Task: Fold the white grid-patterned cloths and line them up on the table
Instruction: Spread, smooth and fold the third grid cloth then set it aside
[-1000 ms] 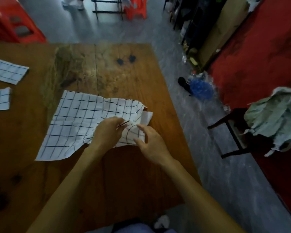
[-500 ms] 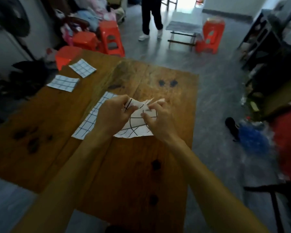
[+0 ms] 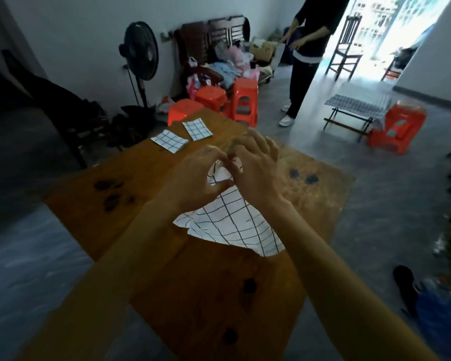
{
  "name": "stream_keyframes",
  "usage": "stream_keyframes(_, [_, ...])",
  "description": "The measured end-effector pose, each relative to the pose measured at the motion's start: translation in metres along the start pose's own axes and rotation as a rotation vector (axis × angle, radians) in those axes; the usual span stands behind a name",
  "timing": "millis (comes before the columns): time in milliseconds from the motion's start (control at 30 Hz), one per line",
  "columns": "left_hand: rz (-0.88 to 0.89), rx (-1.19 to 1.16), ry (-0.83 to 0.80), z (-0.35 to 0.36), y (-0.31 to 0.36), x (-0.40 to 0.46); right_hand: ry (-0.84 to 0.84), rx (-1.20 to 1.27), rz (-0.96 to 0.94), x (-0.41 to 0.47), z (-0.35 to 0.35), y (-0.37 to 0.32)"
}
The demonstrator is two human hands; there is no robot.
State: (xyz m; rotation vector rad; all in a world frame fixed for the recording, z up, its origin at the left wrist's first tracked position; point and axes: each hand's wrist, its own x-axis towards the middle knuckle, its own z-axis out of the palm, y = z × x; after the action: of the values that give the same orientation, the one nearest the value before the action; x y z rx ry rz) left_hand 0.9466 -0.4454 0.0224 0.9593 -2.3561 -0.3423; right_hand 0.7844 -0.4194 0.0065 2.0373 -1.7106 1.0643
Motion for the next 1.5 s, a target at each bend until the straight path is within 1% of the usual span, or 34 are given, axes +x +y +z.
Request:
stream_keyframes(67, [-0.068,-0.070,-0.017,-0.002,-0.011,-0.001,0.003,0.030,-0.036,0.005,0.000,-0.003])
stream_keyframes(133, [-0.100,-0.085,-0.033,-0.005,-0.019,-0.002,-0.013,0.057,-0.054,0.013,-0.001,-0.006])
stream_keyframes(200, [-0.098,0.005,-0.022,-0.010,-0.028,0.000,-0.022,0.066,-0.080,0.023,-0.002,-0.009])
stream_keyframes(300, [-0.078,0.193,-0.007,-0.021,-0.044,0.007,0.011,0.076,-0.100,0.036,-0.006,-0.008])
stream_keyframes(367, [-0.084,0.217,0.001,-0.028,-0.053,0.008,0.014,0.097,-0.074,0.042,-0.008,-0.002])
stream_keyframes(467, [-0.118,0.156,-0.001,-0.034,-0.058,0.007,0.035,0.225,0.066,0.042,-0.013,0.004])
stream_keyframes(533, [-0.102,0.134,-0.022,-0.038,-0.056,0.005,0.044,0.265,0.141,0.042,-0.017,0.008])
stream_keyframes(600, [-0.119,0.091,-0.067,-0.041,-0.049,0.003,0.059,0.278,0.163,0.045,-0.021,0.014])
stream_keyframes(667, [-0.214,0.009,-0.130,-0.042,-0.042,0.002,0.092,0.293,0.152,0.050,-0.025,0.022])
stream_keyframes(700, [-0.254,0.014,-0.141,-0.041,-0.038,0.002,0.105,0.300,0.145,0.053,-0.027,0.027])
stream_keyframes(733, [-0.287,0.045,-0.129,-0.039,-0.036,0.002,0.108,0.303,0.138,0.055,-0.028,0.033])
stream_keyframes(800, [-0.337,0.127,-0.047,-0.033,-0.030,0.004,0.101,0.310,0.115,0.058,-0.029,0.046])
stream_keyframes(967, [-0.443,0.336,0.256,-0.028,-0.013,0.021,0.065,0.355,0.037,0.071,-0.032,0.092])
stream_keyframes(1067, [-0.433,0.416,0.416,-0.030,0.015,0.024,0.099,0.420,-0.028,0.076,-0.041,0.112])
stream_keyframes(1200, [-0.337,0.431,0.569,-0.031,0.056,0.012,0.137,0.555,-0.073,0.071,-0.053,0.130])
stream_keyframes(1333, [-0.310,0.490,0.595,-0.030,0.085,-0.004,0.159,0.621,-0.129,0.060,-0.068,0.132])
stream_keyframes(1500, [-0.400,0.462,0.526,-0.004,0.112,-0.044,0.144,0.679,-0.094,0.013,-0.075,0.132])
